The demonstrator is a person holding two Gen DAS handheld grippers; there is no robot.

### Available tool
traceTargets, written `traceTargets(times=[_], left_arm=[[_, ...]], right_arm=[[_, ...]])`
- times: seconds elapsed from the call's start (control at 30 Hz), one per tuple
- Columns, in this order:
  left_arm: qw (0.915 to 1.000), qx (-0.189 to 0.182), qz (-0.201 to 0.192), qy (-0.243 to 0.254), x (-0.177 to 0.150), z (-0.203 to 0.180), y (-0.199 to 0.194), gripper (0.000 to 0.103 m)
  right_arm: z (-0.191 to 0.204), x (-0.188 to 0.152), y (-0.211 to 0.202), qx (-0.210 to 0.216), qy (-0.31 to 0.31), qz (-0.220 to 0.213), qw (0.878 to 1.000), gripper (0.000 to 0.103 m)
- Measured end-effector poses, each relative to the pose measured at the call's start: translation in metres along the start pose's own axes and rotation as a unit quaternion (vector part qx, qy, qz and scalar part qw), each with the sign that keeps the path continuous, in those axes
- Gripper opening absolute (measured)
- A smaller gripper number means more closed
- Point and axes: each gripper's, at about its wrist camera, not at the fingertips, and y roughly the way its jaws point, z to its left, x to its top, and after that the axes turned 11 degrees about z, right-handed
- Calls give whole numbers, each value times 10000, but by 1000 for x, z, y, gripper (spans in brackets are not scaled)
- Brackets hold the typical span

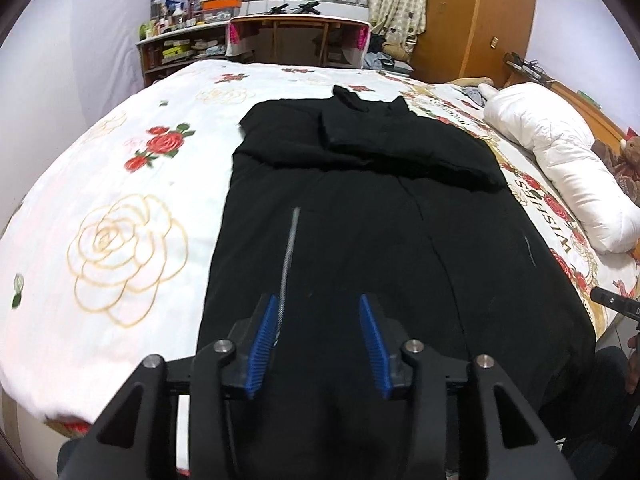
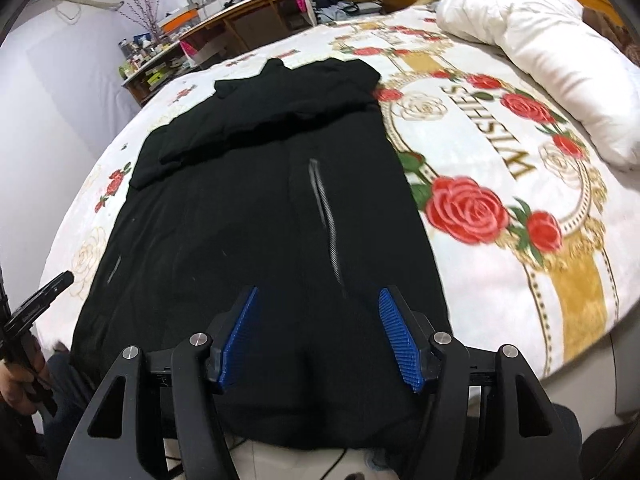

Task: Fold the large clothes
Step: 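Move both tools to the coat hem and grasp its edge, then lift the hem with both tools and fold it toward the collar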

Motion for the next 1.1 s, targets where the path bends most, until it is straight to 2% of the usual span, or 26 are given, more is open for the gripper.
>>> traceTargets(times=[0.17,0.47,0.7,0.8,1.07,1.1], left_arm=[[9992,124,239,-285,-14,22,14,57],[9924,215,765,-944,-30,60,45,58],[9895,45,1084,-956,-45,59,59,62],[9869,-41,1227,-1045,-53,59,64,64],[9837,-58,1444,-1069,-59,54,68,63],[9835,-69,1460,-1062,-59,53,67,59]], right_arm=[[-25,-10,9,-183,304,241,9991,69],[-61,-17,30,-114,916,678,9934,69],[-65,-22,46,127,1005,1156,9881,69],[-62,-23,51,89,924,1297,9872,69],[-61,-28,59,151,943,1692,9809,69],[-62,-28,59,148,926,1716,9807,69]])
